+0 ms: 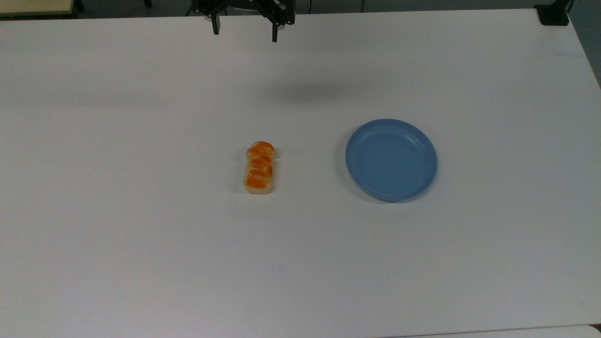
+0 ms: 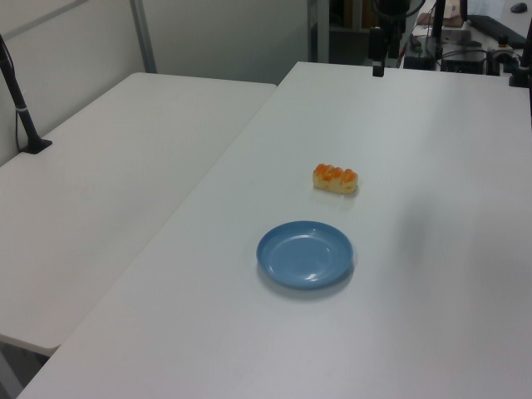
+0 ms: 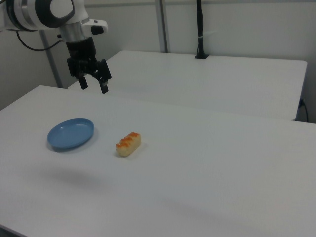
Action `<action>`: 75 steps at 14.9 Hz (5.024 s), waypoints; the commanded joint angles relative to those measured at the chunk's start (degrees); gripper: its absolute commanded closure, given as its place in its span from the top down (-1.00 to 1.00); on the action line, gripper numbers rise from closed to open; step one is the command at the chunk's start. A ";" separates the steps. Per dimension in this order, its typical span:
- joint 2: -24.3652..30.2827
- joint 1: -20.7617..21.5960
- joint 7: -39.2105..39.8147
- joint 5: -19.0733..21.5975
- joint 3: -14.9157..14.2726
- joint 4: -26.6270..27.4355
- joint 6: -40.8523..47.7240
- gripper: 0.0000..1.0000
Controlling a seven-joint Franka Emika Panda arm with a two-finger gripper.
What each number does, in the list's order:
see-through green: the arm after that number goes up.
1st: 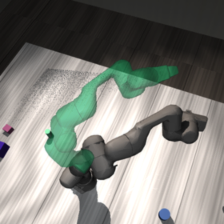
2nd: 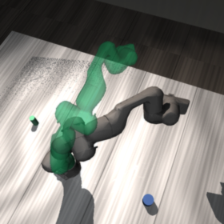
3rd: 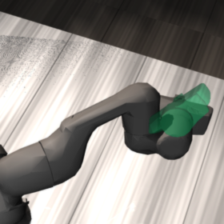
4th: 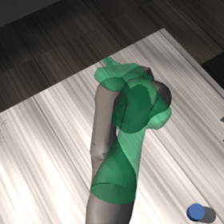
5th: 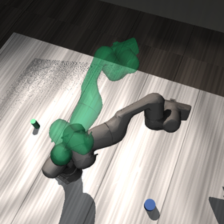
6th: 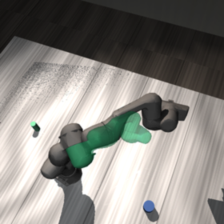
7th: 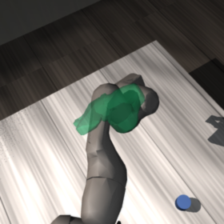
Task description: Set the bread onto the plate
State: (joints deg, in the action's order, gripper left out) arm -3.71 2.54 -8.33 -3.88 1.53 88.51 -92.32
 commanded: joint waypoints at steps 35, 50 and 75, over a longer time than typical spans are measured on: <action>-26.97 -0.35 -1.96 -1.48 0.31 1.67 -29.41 1.00; -26.54 0.53 -1.96 -1.48 0.40 2.19 -28.70 -0.11; -29.78 21.89 -20.68 -4.55 0.58 -1.50 -33.36 0.75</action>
State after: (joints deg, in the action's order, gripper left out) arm -33.06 23.61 -27.63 -6.06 2.84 86.47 -123.52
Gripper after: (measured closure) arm 0.198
